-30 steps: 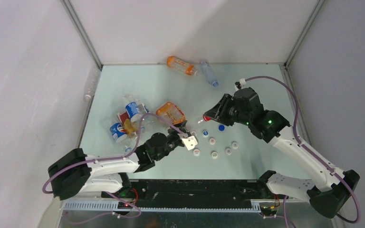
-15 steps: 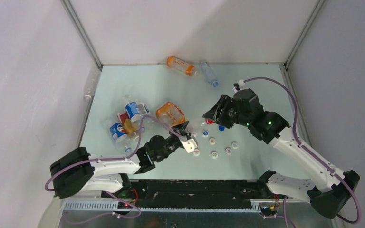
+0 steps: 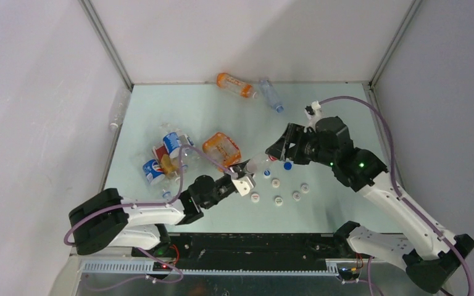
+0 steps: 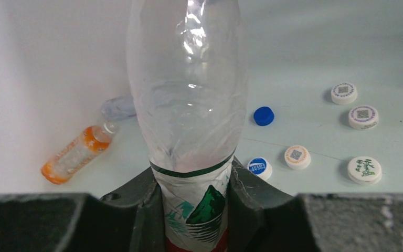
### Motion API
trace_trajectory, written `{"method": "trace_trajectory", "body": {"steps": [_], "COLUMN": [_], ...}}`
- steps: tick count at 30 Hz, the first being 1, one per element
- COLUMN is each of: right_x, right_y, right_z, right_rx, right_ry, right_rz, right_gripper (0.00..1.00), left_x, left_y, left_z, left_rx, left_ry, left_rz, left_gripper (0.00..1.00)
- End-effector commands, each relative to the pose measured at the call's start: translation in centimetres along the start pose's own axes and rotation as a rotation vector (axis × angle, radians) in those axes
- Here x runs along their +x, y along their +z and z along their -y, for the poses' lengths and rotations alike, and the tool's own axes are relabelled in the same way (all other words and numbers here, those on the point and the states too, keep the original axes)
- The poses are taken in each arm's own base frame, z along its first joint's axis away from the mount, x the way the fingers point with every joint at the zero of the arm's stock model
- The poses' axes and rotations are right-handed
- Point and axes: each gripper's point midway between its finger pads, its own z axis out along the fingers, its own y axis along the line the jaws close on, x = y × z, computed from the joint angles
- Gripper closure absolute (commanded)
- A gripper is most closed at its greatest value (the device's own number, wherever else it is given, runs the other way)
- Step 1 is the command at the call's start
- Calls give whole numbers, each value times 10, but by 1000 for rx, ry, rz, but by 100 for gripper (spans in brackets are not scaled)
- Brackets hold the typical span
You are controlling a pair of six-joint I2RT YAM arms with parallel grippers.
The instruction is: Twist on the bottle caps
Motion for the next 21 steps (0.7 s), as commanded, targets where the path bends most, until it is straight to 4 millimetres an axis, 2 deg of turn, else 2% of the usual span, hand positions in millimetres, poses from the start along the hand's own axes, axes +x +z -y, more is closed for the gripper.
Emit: {"method": "trace_trajectory", "body": {"steps": [1,2,3,4,5,6,7,8,11,14,21], "right_x": [-28,-32,-36,-38,-37,-38,-36,-36,-30,-20,7], "right_y": [-29,-36,-39,-44,-47,-50,-50,-51,-55,-55,-76], "right_z": [-23,-22,-20,-19,-18,-16,-14,-13,-20,-19,-32], "right_rx": [-149,-157,-160,-171,-190,-194,-198,-206,-282,-332,-527], "right_ry": [-263,-357,-399,-491,-533,-602,-629,-687,-791,-946,-1229], "right_rz": [109,135,147,166,163,172,171,184,194,175,159], "right_gripper": [27,27,27,27,28,29,33,35,38,39,35], "left_x": [-2,-6,0,-5,1,-6,-2,-2,-12,-21,-41], "left_y": [-1,-2,-5,-6,-10,-11,-16,-19,-24,-32,-40], "left_z": [7,1,9,2,10,3,10,7,7,10,18], "left_rx": [74,71,115,113,158,156,197,205,263,314,428], "left_ry": [-147,-163,-197,-211,-237,-247,-268,-282,-305,-316,-302], "left_rz": [5,8,-22,-16,-51,-40,-73,-92,-88,-84,-55], "left_gripper": [95,95,94,94,94,94,94,94,94,94,93]}}
